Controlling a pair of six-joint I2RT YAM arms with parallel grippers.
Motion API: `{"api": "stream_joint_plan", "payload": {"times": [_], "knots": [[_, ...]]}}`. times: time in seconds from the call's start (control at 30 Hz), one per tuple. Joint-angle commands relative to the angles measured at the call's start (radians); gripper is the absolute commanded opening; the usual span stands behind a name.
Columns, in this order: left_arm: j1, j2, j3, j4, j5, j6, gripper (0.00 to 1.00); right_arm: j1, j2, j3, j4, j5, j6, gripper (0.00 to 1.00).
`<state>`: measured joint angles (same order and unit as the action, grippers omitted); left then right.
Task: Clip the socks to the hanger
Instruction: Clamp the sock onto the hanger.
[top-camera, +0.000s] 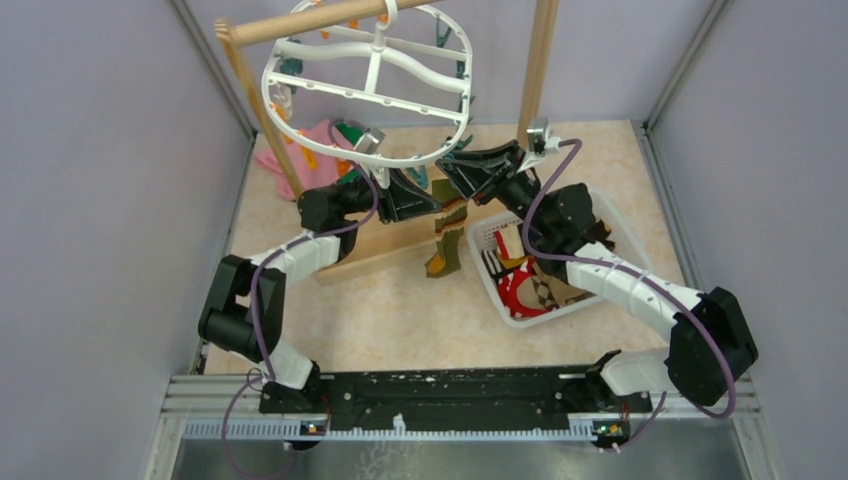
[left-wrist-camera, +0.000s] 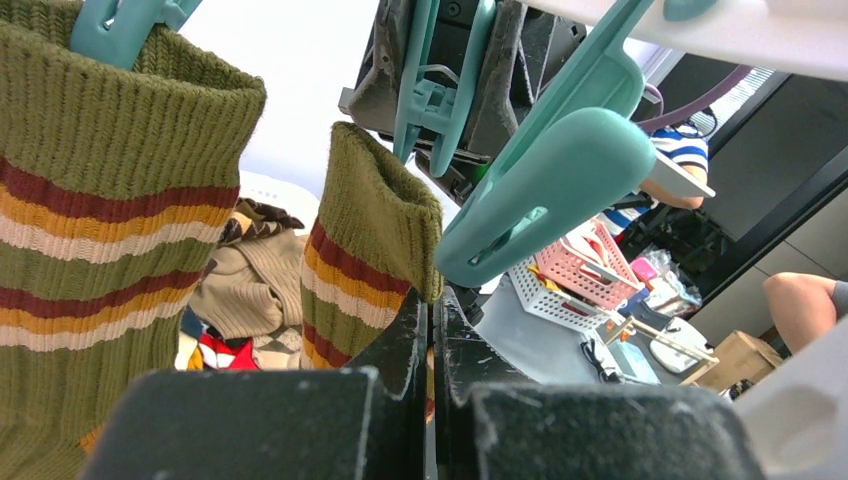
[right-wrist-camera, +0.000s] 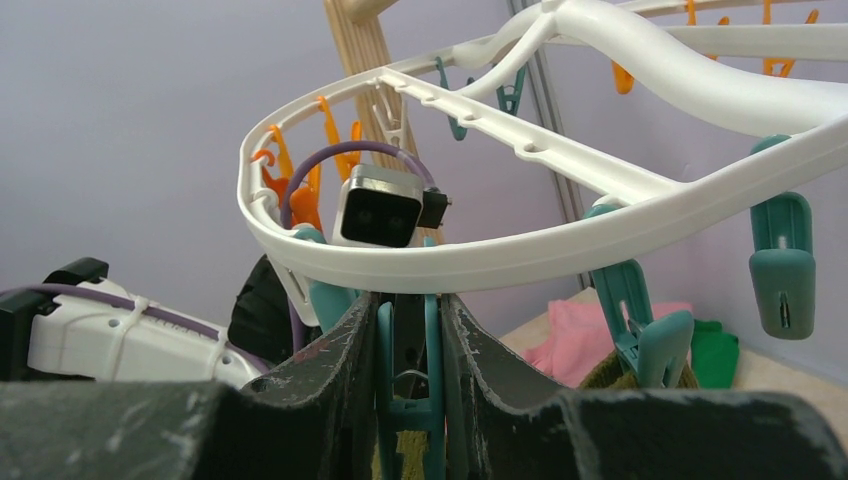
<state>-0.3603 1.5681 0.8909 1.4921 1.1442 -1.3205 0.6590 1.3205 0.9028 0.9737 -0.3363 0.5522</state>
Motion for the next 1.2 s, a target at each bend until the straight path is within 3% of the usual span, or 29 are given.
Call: {"api": "stream_joint_plan", "payload": {"times": [0.0,0.47,0.87,1.17], "knots": [[-0.004,-0.049,0.040,0.300,-0.027,-0.015,0.00,0.013,0.013,-0.029,0.002,-0.069,0.004,0.01],[-0.040,-0.029,-0.007,0.300,0.033,0.011,0.00,0.030,0.011,-0.005,0.005,-0.022,-0.026,0.00],[-0.035,0.005,-0.040,0.300,0.033,0.046,0.00,0.067,-0.001,-0.010,-0.049,0.118,-0.106,0.00],[-0.037,0.037,-0.120,0.298,0.086,0.254,0.00,0.068,-0.022,-0.021,-0.067,0.129,-0.067,0.00]]}}
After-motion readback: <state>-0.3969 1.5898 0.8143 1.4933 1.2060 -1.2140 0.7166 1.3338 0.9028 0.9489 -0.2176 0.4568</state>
